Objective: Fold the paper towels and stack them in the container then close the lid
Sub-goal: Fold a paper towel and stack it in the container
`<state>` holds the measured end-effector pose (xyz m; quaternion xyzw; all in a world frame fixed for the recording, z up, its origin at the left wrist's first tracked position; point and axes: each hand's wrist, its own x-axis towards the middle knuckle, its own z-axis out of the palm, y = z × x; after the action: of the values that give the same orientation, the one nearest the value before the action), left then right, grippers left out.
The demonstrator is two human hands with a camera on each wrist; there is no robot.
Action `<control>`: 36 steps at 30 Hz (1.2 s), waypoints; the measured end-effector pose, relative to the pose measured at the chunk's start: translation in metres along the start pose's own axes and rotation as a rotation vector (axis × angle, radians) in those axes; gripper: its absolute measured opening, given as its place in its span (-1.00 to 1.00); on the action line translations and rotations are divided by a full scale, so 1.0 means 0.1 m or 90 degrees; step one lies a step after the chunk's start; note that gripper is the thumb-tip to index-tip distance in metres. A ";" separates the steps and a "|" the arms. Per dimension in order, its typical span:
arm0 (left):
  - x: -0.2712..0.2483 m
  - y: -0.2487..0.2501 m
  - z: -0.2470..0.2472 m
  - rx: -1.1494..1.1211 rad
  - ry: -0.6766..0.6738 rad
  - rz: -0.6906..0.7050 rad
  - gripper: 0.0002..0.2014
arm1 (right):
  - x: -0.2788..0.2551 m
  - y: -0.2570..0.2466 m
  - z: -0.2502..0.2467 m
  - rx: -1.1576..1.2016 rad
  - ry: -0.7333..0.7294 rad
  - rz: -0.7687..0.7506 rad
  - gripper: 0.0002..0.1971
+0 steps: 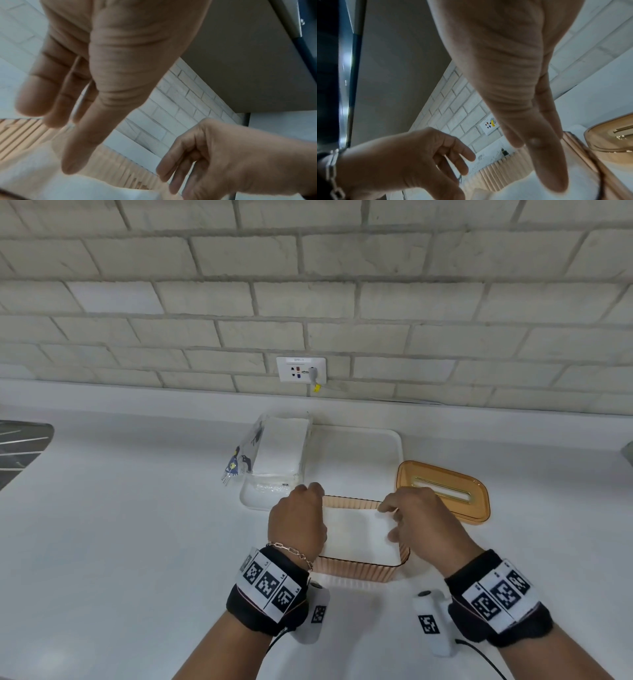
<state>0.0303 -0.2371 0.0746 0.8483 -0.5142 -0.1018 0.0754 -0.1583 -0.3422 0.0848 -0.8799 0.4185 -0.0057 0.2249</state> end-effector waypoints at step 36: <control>1.34 -1.18 -0.02 -0.198 0.054 -0.201 -0.33 | 0.34 0.43 0.33 0.071 0.153 -0.054 -0.76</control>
<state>0.1920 -0.3022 0.0362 0.9000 -0.3493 -0.1548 0.2096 -0.1613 -0.3783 0.0318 -0.8760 0.4038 -0.1436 0.2212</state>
